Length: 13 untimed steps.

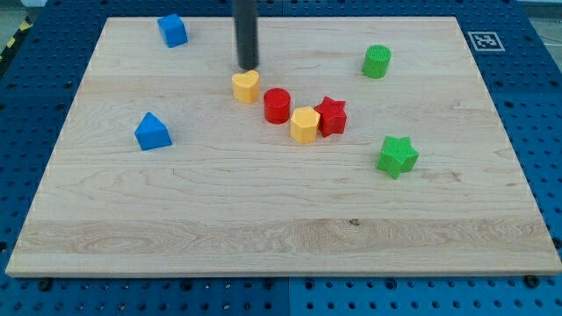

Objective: Drag the blue cube into the yellow heart

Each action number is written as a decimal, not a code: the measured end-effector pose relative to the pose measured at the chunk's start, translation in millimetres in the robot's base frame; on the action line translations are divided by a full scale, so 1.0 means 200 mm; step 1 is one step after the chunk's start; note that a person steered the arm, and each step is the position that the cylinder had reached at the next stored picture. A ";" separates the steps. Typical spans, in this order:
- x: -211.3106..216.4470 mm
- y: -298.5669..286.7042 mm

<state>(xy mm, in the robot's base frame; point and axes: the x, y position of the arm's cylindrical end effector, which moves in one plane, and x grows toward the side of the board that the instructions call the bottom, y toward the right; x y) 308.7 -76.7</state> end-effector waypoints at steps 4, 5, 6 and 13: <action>-0.53 -0.86; -0.59 -0.77; -0.47 -0.52; -0.07 -0.21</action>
<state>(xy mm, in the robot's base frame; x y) 294.6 -119.5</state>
